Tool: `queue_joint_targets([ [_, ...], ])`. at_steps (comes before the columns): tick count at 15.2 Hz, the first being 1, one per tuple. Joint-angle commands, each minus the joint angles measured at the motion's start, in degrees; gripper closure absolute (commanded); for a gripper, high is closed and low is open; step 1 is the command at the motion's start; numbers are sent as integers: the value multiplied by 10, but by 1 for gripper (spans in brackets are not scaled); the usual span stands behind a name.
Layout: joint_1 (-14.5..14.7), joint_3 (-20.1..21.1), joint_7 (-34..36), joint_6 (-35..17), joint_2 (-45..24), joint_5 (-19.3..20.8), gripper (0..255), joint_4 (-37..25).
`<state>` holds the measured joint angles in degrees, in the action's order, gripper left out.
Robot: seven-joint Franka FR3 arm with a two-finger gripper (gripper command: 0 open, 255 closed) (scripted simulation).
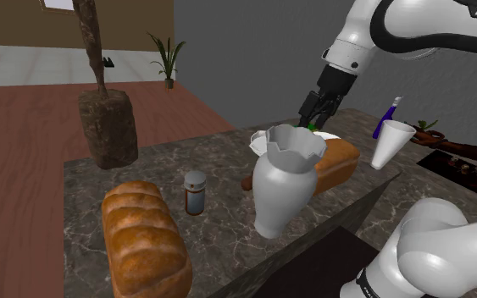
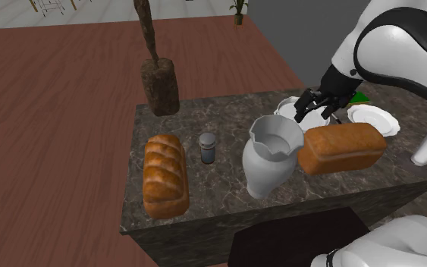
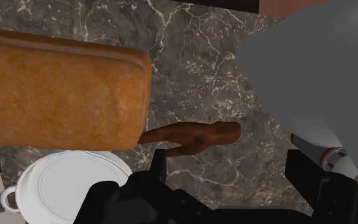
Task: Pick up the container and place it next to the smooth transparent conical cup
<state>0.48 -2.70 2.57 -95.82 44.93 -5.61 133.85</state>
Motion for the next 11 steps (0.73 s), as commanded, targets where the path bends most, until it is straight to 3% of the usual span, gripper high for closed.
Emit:
queue_joint_targets([
  [1,0,0,0,0,0,0,0,0],
  [11,42,106,87,-85,-148,-20,0,-43],
])
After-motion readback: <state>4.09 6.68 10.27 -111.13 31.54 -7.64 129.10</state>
